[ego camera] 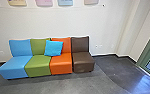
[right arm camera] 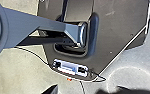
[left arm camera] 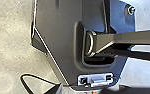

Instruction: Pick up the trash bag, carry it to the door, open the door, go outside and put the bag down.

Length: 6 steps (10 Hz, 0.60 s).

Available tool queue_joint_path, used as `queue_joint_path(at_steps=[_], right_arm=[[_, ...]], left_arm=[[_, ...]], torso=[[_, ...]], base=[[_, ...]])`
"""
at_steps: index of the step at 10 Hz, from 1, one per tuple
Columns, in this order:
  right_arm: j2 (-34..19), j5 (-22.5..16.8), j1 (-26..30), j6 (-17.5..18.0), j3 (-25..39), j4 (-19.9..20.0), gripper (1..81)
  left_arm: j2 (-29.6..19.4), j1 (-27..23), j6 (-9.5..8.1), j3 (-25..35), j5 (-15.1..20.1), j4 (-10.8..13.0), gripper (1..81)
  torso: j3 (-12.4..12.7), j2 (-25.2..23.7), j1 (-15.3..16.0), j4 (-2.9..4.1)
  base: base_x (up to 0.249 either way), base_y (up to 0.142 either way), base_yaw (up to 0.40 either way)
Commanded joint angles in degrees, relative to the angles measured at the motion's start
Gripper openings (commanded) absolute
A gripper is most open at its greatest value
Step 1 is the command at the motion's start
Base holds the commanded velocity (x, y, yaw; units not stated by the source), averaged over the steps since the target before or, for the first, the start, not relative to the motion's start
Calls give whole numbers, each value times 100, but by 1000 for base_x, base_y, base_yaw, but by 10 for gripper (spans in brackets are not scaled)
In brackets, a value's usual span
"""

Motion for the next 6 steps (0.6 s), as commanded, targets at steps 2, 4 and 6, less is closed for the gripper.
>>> queue_joint_path(at_steps=[2, 4, 6], right_arm=[[-147, -363, 176, 44, 243, 43, 811], [-375, -363, 237, 52, 532, 43, 811], [-647, -354, 308, 44, 814, 43, 811]], left_arm=[[-408, -379, 6, 222, 414, -723, 811], [-575, -538, 6, 231, 431, -1094, 811], [-646, -766, 6, 239, 695, -1226, 811]], torso=[[-580, -711, 448, 0], [-886, -1056, 667, 0], [-1254, -1454, 920, 0]], base=[[0, 0, 0], [0, 0, 0], [0, 0, 0]])
